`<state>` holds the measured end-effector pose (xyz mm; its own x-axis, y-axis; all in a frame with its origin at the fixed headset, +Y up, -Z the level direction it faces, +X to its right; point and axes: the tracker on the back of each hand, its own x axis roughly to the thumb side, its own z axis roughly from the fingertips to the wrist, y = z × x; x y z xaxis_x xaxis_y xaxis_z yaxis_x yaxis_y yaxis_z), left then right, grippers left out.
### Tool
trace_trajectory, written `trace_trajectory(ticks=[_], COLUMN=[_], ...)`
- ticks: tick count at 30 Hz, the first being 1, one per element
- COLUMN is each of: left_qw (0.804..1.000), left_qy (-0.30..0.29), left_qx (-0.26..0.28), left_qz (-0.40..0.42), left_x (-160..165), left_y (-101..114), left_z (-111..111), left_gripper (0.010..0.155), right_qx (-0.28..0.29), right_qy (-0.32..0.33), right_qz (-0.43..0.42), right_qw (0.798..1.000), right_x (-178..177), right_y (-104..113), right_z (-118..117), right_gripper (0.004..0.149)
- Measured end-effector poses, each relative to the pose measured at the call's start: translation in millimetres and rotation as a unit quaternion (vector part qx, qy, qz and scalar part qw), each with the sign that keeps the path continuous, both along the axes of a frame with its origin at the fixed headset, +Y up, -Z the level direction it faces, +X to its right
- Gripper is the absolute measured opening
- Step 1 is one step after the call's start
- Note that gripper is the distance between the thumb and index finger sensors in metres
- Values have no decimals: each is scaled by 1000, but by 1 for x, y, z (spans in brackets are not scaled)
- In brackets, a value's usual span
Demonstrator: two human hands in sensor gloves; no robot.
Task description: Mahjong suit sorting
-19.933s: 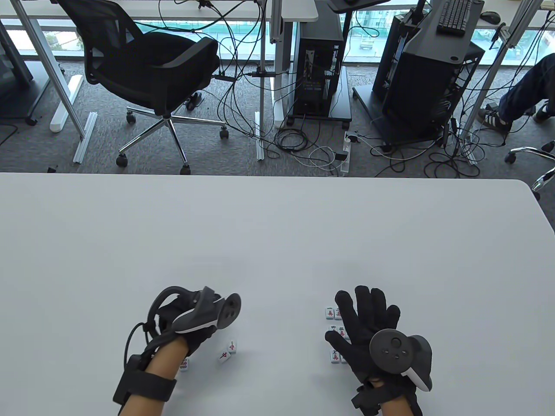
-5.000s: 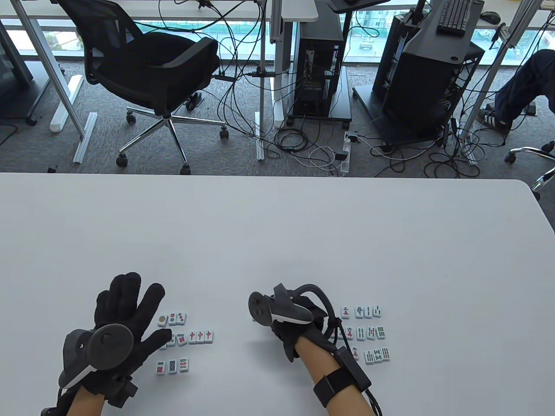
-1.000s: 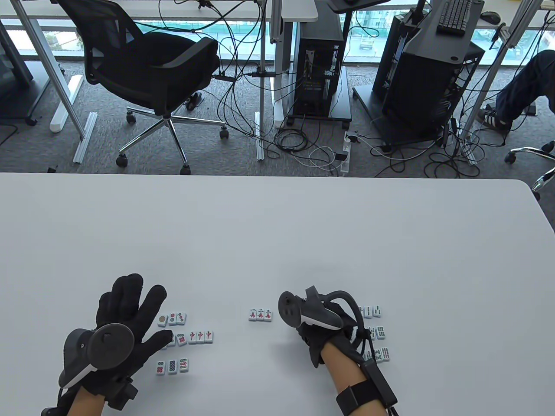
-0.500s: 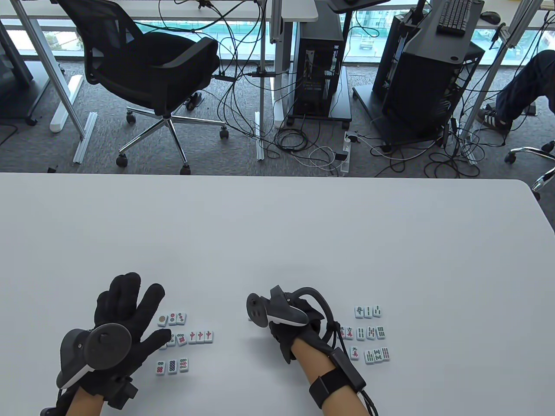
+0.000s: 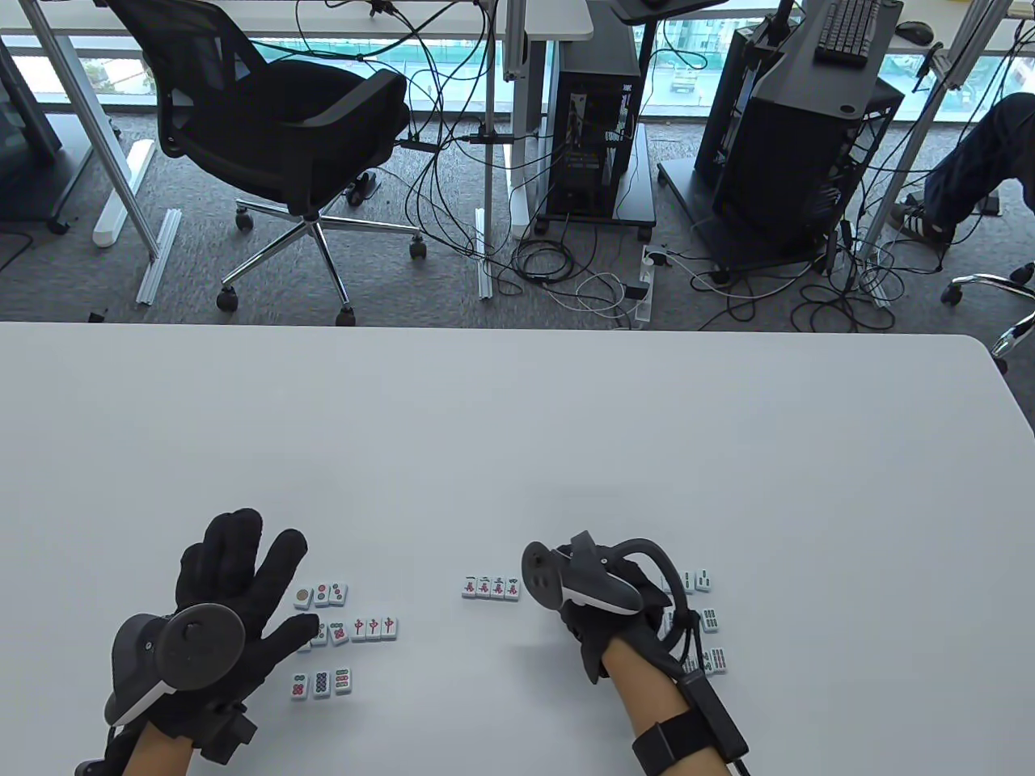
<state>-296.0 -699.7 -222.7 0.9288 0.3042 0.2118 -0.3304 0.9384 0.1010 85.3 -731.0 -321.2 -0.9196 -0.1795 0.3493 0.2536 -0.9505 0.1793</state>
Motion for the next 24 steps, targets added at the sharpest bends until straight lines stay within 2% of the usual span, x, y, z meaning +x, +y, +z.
trace_trajectory(ticks=[4,9,17,19,24], left_qw=[1000,1000,1000,1000,1000], left_qy=[1,1,1,1,0], left_qx=[-2,-5,-14,-14,-13], left_qz=[-2,-5,-11,-10,-11], left_x=[0,1,3,3,4], left_y=[0,0,0,0,0], left_z=[0,0,0,0,0], left_gripper=[83,84,83,83,84], right_qx=[-29,-41,-27,-22,-64], right_qy=[-41,-57,-33,-34,-44], right_qz=[-4,10,61,62,50], right_qw=[999,997,997,997,996], right_x=[35,56,50,46,32], right_y=[3,-6,-29,-30,-23], right_z=[6,13,14,11,-1], right_gripper=[58,60,58,57,58])
